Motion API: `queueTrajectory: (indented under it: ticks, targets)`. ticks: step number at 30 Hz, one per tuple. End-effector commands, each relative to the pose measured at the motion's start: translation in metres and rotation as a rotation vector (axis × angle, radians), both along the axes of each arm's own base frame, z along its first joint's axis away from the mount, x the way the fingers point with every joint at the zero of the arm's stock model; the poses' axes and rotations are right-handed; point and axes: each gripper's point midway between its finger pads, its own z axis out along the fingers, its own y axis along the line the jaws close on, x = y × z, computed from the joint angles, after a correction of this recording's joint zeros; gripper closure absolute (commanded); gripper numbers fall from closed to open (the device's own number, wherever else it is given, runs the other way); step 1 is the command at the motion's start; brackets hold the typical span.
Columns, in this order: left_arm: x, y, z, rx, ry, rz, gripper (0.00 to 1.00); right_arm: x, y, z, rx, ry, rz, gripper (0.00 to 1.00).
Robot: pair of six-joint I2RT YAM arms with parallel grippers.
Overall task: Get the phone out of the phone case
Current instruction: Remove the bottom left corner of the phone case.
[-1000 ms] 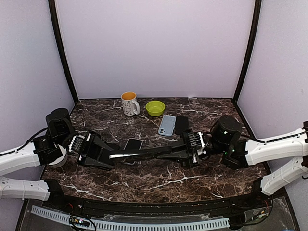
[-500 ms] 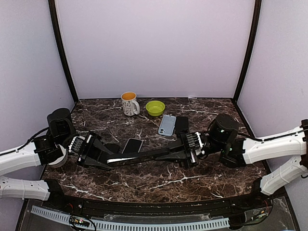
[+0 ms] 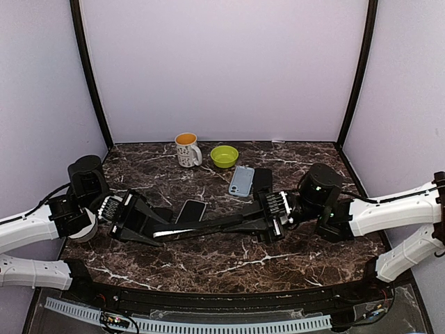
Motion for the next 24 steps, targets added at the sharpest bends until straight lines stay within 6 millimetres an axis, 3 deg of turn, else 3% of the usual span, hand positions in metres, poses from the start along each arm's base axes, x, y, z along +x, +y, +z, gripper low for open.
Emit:
queueTrajectory:
  ticks: [1,8,17,24]
  targets:
    - [-0.001,0.001,0.010,-0.018,-0.014,-0.010,0.61,0.001,-0.002,0.033,0.101,-0.057,0.004,1.00]
    - [-0.004,0.001,0.009,-0.008,-0.002,-0.033,0.71,-0.005,-0.001,0.027,0.073,-0.063,0.050,1.00]
    - [-0.013,0.000,0.002,0.041,0.037,-0.091,0.73,-0.023,0.001,0.007,-0.054,-0.028,0.216,1.00]
    - [-0.014,-0.002,-0.003,0.057,0.030,-0.090,0.74,-0.028,0.000,0.004,-0.089,-0.008,0.265,1.00]
